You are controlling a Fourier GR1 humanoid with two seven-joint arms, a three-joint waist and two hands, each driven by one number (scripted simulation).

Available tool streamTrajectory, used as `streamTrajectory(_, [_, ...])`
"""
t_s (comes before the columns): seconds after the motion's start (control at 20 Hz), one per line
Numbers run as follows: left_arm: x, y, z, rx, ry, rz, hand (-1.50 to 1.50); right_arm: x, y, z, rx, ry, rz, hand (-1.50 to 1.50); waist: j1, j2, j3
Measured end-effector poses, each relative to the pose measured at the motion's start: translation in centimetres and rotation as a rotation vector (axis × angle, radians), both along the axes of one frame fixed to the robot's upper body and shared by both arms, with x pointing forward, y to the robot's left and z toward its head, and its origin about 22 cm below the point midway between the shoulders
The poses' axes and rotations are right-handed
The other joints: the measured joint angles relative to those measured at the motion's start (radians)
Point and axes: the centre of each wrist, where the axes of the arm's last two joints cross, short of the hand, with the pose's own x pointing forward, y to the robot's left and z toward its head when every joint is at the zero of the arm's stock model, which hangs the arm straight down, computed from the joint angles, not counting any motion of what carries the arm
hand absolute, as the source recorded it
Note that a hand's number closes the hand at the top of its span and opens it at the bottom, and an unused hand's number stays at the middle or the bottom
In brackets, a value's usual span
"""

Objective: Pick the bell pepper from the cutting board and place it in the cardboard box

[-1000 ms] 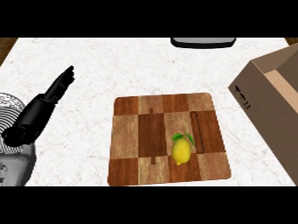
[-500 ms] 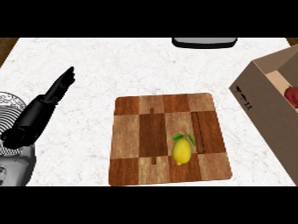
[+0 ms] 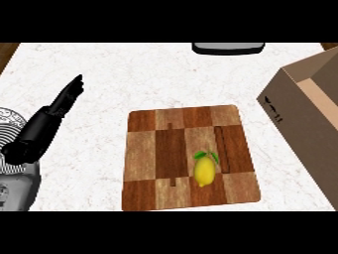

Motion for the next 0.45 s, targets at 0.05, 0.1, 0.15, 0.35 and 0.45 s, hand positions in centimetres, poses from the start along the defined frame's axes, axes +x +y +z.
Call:
streamTrajectory(0.05, [0.0, 0.0, 0.0, 0.0, 0.002, 0.002, 0.0, 0.0, -0.1, 0.0, 0.073, -0.064, -0.02, -1.5, -0.001, -0.001, 0.0])
streamTrajectory(0.1, [0.0, -0.1, -0.1, 0.0, -0.001, 0.002, 0.0, 0.0, -0.4, 0.0, 0.143, -0.122, -0.045, -1.5, -0.003, -0.001, 0.0])
streamTrajectory(0.15, [-0.1, 0.1, -0.1, 0.0, -0.003, 0.003, 0.0, -0.2, -0.9, 0.1, 0.214, -0.169, -0.071, -1.5, -0.004, -0.002, 0.0])
streamTrajectory(0.35, [0.1, -0.4, 0.2, 0.0, -0.007, -0.007, 0.0, -1.4, -3.2, -0.8, 0.397, -0.296, -0.187, -1.5, 0.002, 0.002, -0.001])
streamTrajectory(0.45, [-0.1, -0.5, 0.0, 0.003, -0.006, -0.004, 0.0, -2.7, -4.8, -1.2, 0.44, -0.337, -0.233, -1.5, 0.004, 0.003, -0.002])
